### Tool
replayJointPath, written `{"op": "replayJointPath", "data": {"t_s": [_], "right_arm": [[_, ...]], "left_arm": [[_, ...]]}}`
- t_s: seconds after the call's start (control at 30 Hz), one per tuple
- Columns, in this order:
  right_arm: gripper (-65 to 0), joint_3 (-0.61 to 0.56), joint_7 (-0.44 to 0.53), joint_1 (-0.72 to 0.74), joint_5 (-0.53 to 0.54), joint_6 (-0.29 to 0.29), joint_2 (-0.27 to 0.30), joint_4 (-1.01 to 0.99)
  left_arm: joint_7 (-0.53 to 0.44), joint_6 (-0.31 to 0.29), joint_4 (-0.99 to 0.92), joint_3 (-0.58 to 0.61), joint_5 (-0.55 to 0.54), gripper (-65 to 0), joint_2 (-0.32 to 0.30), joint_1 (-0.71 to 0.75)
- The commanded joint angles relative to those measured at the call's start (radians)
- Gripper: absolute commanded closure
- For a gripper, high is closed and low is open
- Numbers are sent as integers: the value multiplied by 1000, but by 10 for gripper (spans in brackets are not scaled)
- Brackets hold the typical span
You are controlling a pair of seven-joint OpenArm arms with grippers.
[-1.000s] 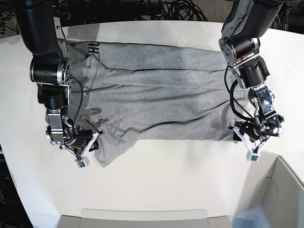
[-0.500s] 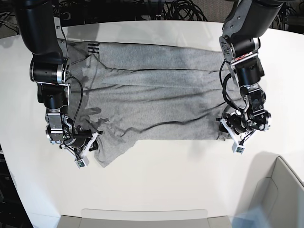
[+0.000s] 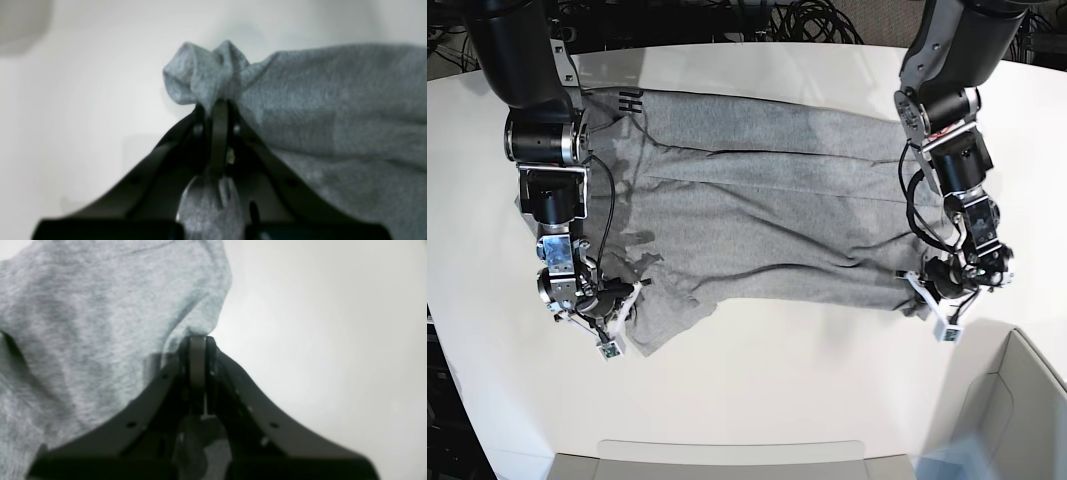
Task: Fold the T-shirt properly
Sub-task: 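Lift the hem with both grippers and fold it toward the collar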
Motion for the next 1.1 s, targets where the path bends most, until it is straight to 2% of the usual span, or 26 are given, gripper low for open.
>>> {"op": "replayJointPath", "data": {"t_s": [0.0, 0.13, 0.27, 0.47, 0.7, 0.83, 1.07], "right_arm": [[0, 0, 3, 41, 26, -5, -4, 36], [0, -1, -126, 18, 112, 11, -3, 161], [0, -3, -240, -57, 143, 95, -3, 357], [0, -3, -376, -194, 146, 103, -6, 639], [0, -1, -482, -340, 147, 104, -3, 903], [0, -1, -540, -406, 147, 104, -1, 1028], [0, -1, -576, -525, 147, 104, -6, 1238]], "left_arm": [[-18, 6, 61, -27, -7, 0, -20, -34], [22, 6, 137, -39, -4, 0, -20, -20], [20, 6, 142, -39, -5, 0, -25, 33], [26, 6, 160, -43, -2, 0, -28, 73], [29, 6, 340, -39, -2, 0, -45, 175], [29, 6, 377, -39, -2, 0, -45, 194], [29, 6, 415, -39, -1, 0, -46, 225]]}}
